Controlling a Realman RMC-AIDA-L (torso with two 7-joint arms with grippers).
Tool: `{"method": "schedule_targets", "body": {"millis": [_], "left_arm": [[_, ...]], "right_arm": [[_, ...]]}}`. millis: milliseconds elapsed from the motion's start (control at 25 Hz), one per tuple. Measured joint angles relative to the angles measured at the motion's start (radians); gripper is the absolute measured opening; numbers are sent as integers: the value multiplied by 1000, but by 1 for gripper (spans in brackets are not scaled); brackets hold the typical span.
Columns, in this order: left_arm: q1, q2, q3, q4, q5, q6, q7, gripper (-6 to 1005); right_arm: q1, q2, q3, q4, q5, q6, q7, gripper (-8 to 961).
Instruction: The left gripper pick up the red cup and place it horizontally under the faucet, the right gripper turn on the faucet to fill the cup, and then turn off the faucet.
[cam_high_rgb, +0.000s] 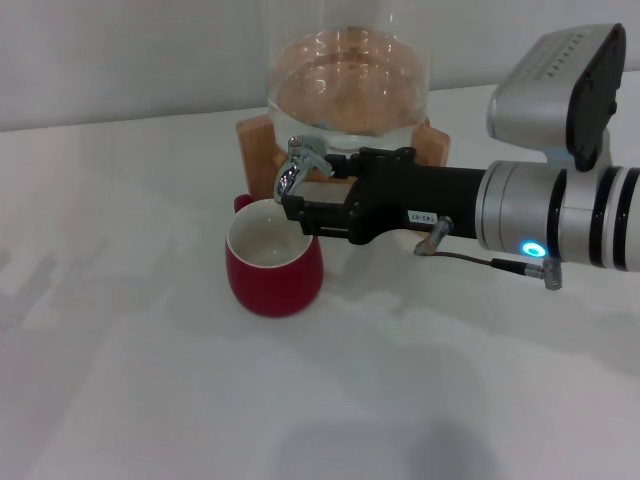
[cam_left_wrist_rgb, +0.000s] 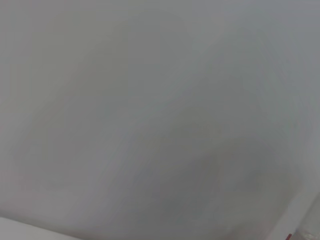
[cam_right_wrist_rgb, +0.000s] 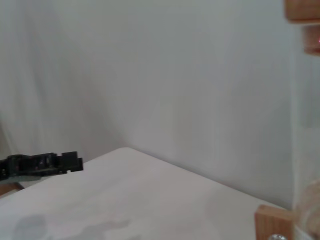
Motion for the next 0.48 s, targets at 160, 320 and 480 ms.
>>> {"method": "schedule_targets", "body": {"millis": [160, 320, 480], "left_arm": [[0, 0, 0, 0, 0, 3, 0, 763], [0, 0, 0, 0, 1, 10, 0, 764], [1, 0, 0, 0, 2, 11, 0, 764]], "right_arm": [[8, 0, -8, -5, 2, 6, -3, 708], [10, 0, -19, -12, 4, 10, -18, 707], [9, 0, -17, -14, 4, 8, -18, 707]]}}
